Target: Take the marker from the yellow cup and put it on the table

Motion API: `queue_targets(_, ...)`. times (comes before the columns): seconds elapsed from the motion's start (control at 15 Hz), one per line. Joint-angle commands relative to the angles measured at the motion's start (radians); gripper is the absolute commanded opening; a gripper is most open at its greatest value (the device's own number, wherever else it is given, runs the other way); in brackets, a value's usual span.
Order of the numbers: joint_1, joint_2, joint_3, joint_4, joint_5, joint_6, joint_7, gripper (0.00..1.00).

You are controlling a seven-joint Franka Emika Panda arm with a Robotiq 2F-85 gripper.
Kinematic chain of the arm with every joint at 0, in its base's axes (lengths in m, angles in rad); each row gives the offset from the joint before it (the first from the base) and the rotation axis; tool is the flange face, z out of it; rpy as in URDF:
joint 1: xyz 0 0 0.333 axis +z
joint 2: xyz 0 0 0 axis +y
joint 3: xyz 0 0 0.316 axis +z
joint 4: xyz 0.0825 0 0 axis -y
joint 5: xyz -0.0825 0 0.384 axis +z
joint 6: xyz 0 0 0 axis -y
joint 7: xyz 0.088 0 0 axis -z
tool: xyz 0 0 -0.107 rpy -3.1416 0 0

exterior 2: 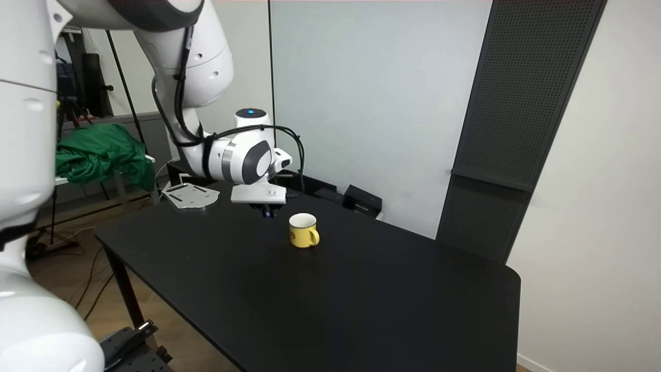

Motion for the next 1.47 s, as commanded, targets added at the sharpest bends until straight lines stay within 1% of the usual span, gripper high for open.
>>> queue_targets(0.0,-0.067,0.068,0.045,0.013,0.03,0.03,-0.062,0.05)
queue_targets(0.27,-0.135,0.134,0.089,0.029,0.028,0.033,-0.105,0.05)
queue_targets(0.33,-0.145,0.144,0.093,0.034,0.026,0.022,-0.105,0.46)
queue_targets(0.4,-0.148,0.149,0.09,0.035,0.02,0.019,-0.101,0.47)
queue_targets(0.47,-0.156,0.155,0.093,0.037,0.02,0.016,-0.102,0.51)
queue_targets(0.67,-0.156,0.156,0.081,0.038,0.017,0.005,-0.084,0.71)
queue_targets(0.73,-0.141,0.149,0.062,0.037,0.011,-0.005,-0.064,0.79)
queue_targets(0.87,-0.083,0.117,-0.007,0.033,-0.011,-0.063,0.004,0.93)
queue_targets(0.93,-0.03,0.095,-0.07,0.031,-0.036,-0.108,0.067,0.98)
queue_targets(1.07,0.059,0.065,-0.171,0.039,-0.099,-0.205,0.188,1.0)
queue_targets(1.13,0.091,0.052,-0.204,0.046,-0.135,-0.263,0.243,1.0)
queue_targets(1.27,0.121,0.032,-0.222,0.064,-0.183,-0.362,0.312,1.0)
queue_targets(1.4,0.132,0.018,-0.211,0.083,-0.2,-0.452,0.347,1.0)
